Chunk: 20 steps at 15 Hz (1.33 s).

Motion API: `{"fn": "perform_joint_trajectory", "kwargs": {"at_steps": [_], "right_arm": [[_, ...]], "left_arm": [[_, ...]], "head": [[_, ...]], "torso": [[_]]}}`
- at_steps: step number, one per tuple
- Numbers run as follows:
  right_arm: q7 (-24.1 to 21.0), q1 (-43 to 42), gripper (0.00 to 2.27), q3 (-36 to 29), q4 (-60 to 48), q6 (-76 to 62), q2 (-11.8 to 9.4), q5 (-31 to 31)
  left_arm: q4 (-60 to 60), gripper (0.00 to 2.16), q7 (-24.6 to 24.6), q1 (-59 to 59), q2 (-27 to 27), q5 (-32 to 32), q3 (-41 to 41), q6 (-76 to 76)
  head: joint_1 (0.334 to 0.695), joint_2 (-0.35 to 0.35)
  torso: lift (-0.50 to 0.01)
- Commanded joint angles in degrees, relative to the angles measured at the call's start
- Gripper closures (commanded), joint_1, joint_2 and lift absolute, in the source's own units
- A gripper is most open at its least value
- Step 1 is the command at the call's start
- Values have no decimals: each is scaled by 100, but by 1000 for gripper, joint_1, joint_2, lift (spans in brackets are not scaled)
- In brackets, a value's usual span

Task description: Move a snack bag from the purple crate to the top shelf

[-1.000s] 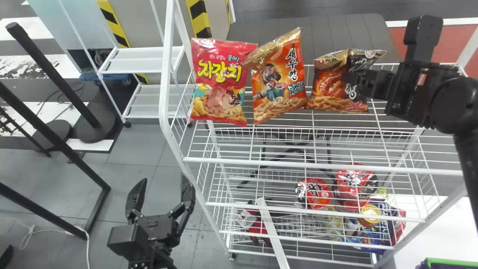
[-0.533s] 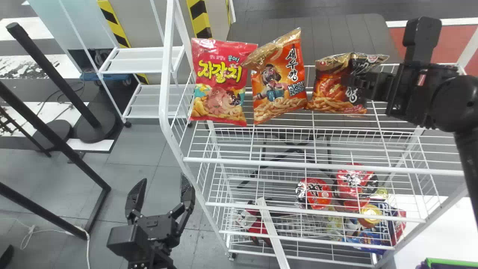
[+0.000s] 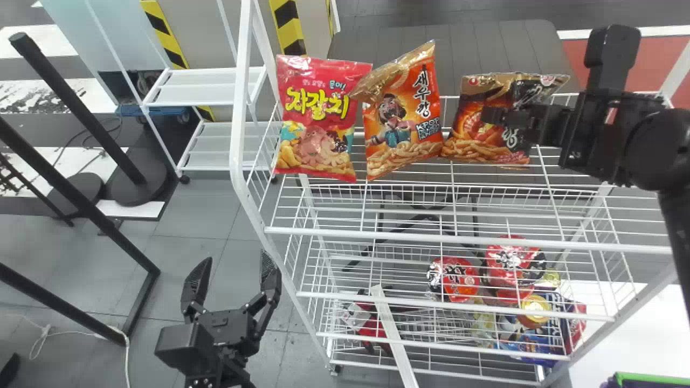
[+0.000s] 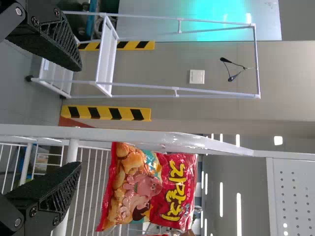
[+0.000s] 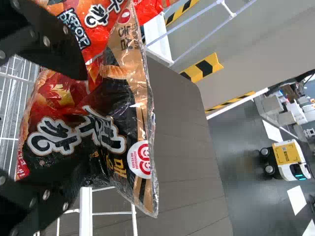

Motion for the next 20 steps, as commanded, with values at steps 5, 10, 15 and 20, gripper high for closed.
{"fn": "perform_joint_trajectory", "kwargs": {"at_steps": [5, 10, 15, 20], "right_arm": [[61, 67, 56, -21, -158, 219, 5, -62], [69, 603, 56, -30, -1011, 570, 5, -150], [280, 2132, 60, -355, -2716, 430, -114, -211], [553, 3723, 63, -584, -3401, -1820, -229, -80]], "left_arm": [[9, 147, 0, -9, -9, 0, -7, 0], [0, 147, 0, -9, -17, 0, -7, 0], [-9, 147, 0, -9, -17, 0, -25, 0], [-9, 147, 0, -26, -26, 0, -42, 0]], "head": [[695, 165], [695, 171], [695, 172], [695, 130]], "torso": [[0], [0], [0], [0]]}}
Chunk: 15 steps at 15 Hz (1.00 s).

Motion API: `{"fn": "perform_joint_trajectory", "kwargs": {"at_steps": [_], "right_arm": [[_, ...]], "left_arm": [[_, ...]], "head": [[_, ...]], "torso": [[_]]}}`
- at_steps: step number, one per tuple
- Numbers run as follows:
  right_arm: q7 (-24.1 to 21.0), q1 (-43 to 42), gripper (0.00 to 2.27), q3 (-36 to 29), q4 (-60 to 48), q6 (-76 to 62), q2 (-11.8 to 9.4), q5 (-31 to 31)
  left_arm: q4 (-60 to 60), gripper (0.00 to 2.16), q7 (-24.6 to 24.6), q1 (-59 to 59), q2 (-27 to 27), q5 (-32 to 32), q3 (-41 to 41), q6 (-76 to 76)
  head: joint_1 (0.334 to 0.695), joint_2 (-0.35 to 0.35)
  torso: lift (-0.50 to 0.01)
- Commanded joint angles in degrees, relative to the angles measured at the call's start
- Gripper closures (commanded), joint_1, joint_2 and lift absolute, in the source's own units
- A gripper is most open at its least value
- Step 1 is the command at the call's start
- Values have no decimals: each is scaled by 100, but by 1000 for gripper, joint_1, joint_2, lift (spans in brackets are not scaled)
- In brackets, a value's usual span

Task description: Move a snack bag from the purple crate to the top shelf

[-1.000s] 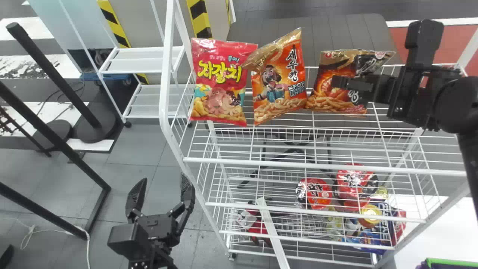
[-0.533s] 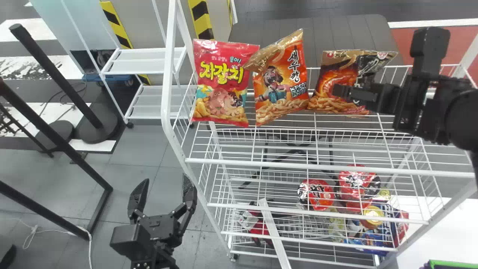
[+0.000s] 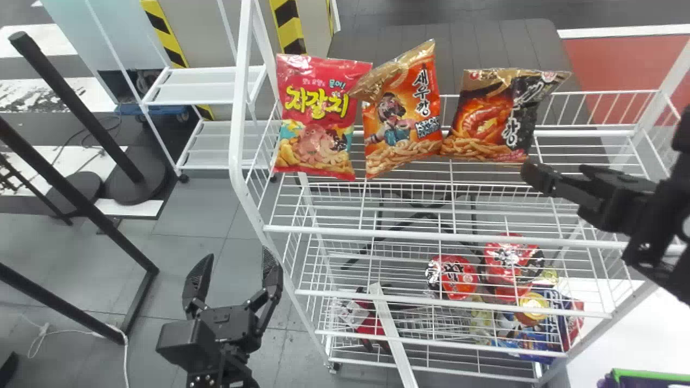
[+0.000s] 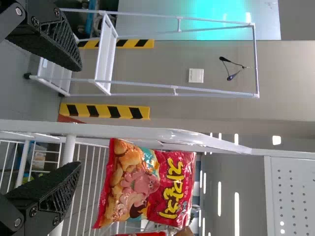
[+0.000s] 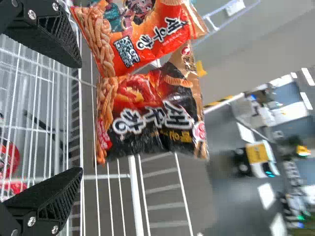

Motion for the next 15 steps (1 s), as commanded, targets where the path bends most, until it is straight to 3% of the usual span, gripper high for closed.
{"fn": "perform_joint_trajectory", "kwargs": {"at_steps": [1, 4, 7, 11, 15], "right_arm": [[87, 820, 63, -107, -20, -1727, -49, 110], [465, 1391, 66, -300, 454, -3380, -40, 128], [474, 1804, 73, -309, 964, -4786, -40, 128], [474, 2032, 83, -291, 1342, -5594, 4, 154], [272, 2349, 113, 69, 1272, -5665, 39, 620]], "left_arm": [[0, 147, 0, 0, 0, 0, -1, 0], [-8, 147, -9, 0, 0, -18, -10, 18], [-26, 147, 0, 17, 0, -26, -10, 35], [-175, 147, 9, 123, -18, -88, -10, 88], [-378, 147, 44, 281, -35, -211, -28, 105]], "head": [[695, 123], [695, 86], [695, 58], [695, 24], [695, 24]], "torso": [[0], [0], [0], [0], [0]]}}
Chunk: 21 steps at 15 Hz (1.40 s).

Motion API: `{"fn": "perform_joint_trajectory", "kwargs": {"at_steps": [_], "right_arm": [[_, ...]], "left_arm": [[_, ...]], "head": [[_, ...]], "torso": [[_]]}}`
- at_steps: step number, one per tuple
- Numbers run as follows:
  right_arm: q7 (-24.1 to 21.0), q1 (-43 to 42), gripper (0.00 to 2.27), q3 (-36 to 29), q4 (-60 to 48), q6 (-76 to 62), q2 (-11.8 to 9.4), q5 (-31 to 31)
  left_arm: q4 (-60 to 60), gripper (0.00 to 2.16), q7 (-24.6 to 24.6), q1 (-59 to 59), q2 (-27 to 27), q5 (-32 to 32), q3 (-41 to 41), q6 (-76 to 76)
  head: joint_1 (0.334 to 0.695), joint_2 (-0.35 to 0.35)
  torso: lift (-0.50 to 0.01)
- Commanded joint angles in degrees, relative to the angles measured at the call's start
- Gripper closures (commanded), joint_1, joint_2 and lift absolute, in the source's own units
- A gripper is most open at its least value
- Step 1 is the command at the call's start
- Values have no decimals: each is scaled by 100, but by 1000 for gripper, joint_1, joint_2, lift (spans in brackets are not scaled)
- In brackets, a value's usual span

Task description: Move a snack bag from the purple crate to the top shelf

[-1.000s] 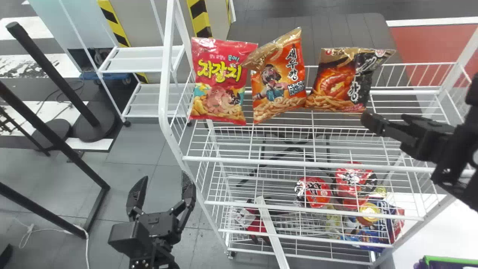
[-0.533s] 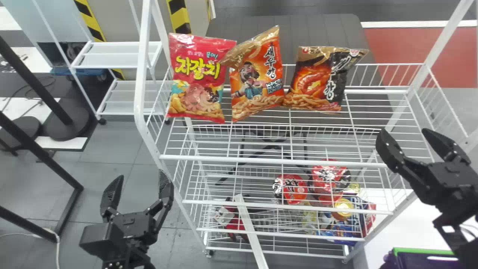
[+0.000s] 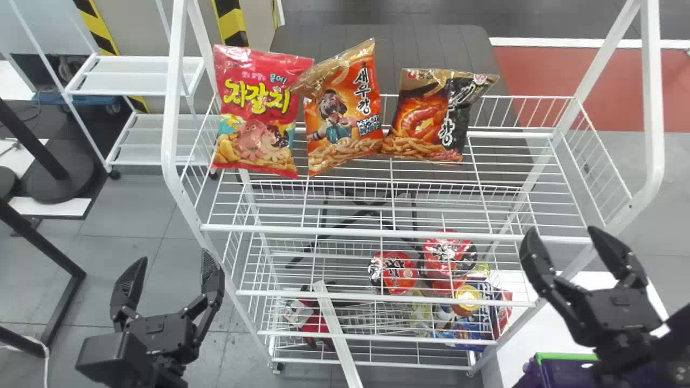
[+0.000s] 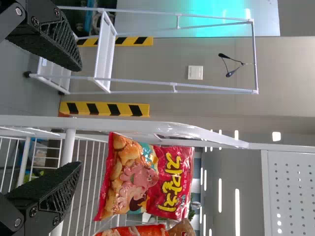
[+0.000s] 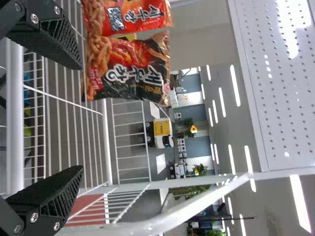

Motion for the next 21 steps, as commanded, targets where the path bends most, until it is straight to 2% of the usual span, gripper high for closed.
{"fn": "perform_joint_trajectory", "kwargs": {"at_steps": [1, 5, 21], "right_arm": [[-195, 231, 113, 272, -153, -7, 22, 295], [-336, 389, 117, 439, -293, -25, 66, 348], [-336, 591, 117, 589, -513, -60, 118, 436]], "left_arm": [[-95, 147, 15, 72, -18, -64, -15, 5], [-209, 147, 42, 159, -27, -134, -50, 23], [-253, 147, 94, 203, -36, -213, -121, 23]], "head": [[695, 32], [695, 75], [695, 100]], "torso": [[0], [0], [0]]}}
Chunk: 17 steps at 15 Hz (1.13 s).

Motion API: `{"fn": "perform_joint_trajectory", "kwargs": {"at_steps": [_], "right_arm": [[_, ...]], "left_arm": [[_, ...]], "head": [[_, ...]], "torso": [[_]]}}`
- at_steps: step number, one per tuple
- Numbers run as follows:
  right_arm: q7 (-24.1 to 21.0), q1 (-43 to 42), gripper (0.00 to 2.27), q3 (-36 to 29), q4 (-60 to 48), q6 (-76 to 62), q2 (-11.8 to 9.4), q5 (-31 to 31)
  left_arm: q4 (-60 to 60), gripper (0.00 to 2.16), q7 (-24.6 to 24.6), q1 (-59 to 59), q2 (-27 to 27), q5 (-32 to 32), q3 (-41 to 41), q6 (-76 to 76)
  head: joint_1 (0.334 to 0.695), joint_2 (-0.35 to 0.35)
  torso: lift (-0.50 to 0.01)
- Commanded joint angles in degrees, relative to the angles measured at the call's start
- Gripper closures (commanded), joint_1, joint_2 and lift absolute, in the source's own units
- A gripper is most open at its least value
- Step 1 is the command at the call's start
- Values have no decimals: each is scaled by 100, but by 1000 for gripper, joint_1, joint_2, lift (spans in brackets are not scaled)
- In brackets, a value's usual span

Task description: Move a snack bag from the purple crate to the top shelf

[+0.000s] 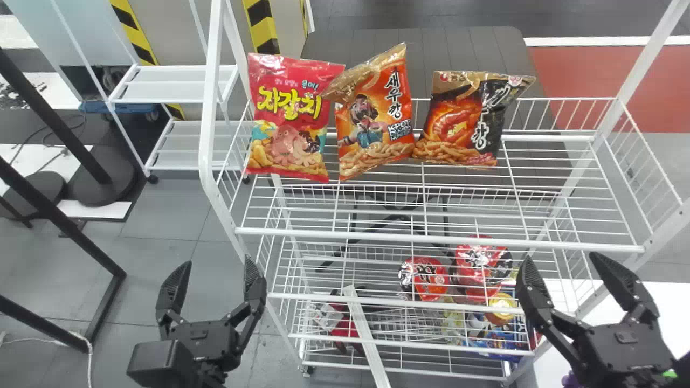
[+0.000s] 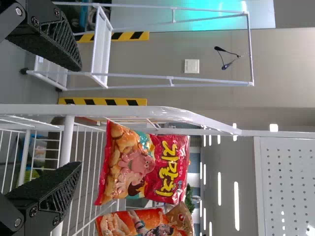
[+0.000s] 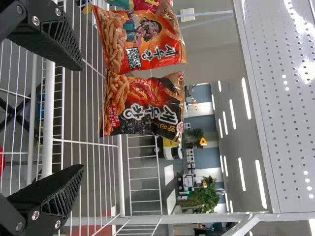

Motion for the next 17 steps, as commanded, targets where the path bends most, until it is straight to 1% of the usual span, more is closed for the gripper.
{"fn": "perform_joint_trajectory", "kwargs": {"at_steps": [1, 17], "right_arm": [[0, 1, 117, -1, 1, -3, 8, 0], [0, 27, 124, 8, 18, 15, 26, 35]], "left_arm": [[0, 147, 9, 0, 5, 4, 0, 0], [18, 147, 0, 0, -4, 4, -18, 18]], "head": [[695, 99], [695, 103]], "torso": [[0], [0]]}}
